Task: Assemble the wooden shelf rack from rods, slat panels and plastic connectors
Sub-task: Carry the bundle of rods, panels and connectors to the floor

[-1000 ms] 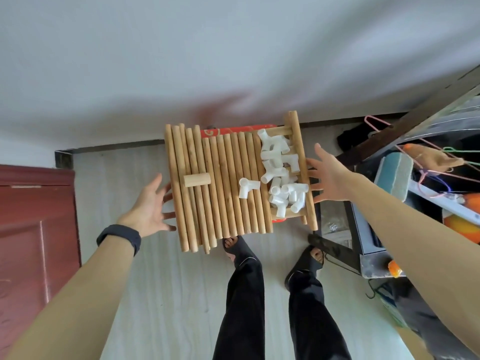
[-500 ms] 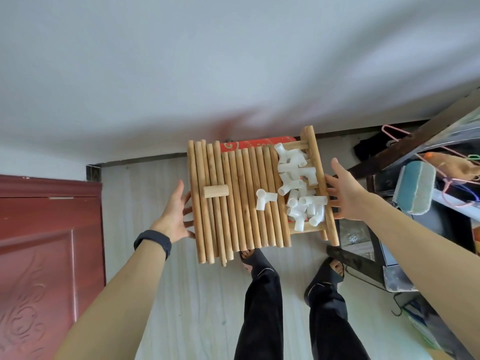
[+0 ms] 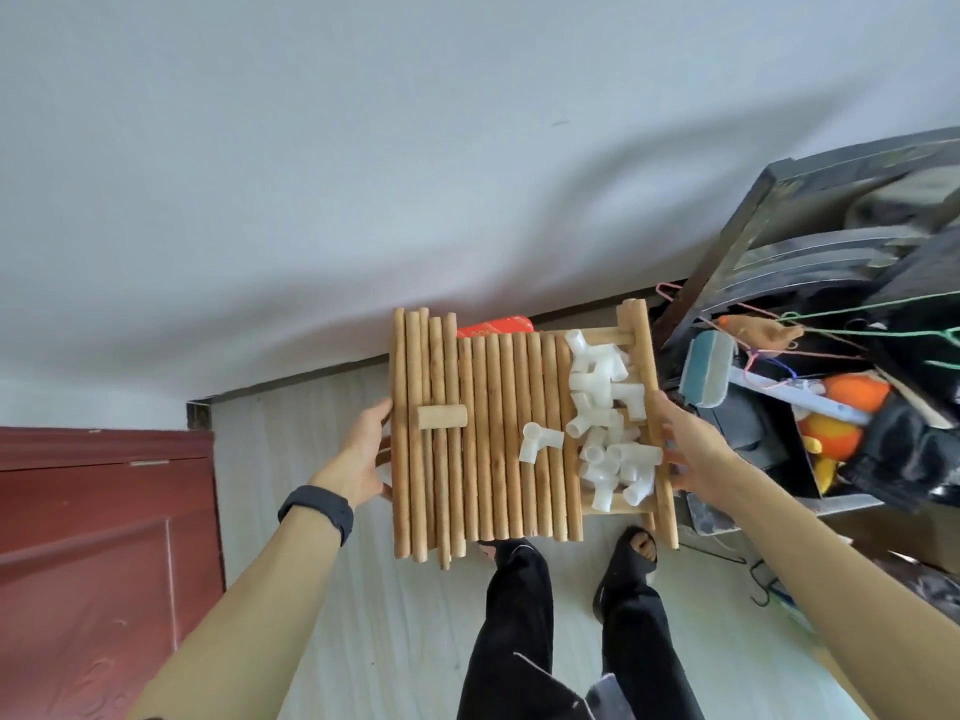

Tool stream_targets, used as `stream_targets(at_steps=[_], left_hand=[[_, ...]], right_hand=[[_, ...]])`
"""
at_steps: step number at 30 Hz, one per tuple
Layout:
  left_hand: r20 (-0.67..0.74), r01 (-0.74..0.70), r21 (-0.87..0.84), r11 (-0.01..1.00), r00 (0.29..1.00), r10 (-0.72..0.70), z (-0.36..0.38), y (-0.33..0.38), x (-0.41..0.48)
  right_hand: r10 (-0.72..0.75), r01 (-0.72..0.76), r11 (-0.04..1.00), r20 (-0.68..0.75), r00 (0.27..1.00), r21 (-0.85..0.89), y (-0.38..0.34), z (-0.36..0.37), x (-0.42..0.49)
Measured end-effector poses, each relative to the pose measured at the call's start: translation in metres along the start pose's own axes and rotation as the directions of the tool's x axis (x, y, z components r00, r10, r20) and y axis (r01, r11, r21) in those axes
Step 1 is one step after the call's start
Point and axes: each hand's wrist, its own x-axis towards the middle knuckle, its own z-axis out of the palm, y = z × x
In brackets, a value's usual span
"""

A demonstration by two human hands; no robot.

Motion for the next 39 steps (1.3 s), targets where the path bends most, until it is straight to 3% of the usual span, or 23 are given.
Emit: stream_targets(at_steps=[7,13,21,26,33,39], left_hand=[[0.152,-0.075,0.244,0.967,0.988,0.039,0.058,0.019,-0.094],[0.278,-0.171,0.433,0.885,0.959,0.049,0.142,-0.006,-0.157],[0.357,-0.258,0.669,0.697,0.934,0.004,0.299,-0.097,-0.234],[0.442,-0.366,0.736,0.570,0.897,0.005,0.418,-0.184,-0.305],[0.648,-0.598,0.704,0.384,0.762,0.001,0.593,-0.308,-0.422],[0.793,-0.765,0.603,0.225,0.606,-0.064,0.730,-0.408,-0.507]], right_hand=[[-0.005,0.002,0.975,0.012,1.000,0.220,0.071,-0.094,-0.092],[-0.022,0.046,0.914,-0.063,0.998,0.404,0.148,-0.181,-0.166],[0.029,0.125,0.796,-0.243,0.970,0.593,0.306,-0.291,-0.245],[0.043,0.253,0.668,-0.376,0.926,0.700,0.412,-0.374,-0.301],[0.152,0.410,0.512,-0.549,0.822,0.755,0.531,-0.497,-0.377],[0.253,0.472,0.413,-0.596,0.762,0.779,0.606,-0.601,-0.422]])
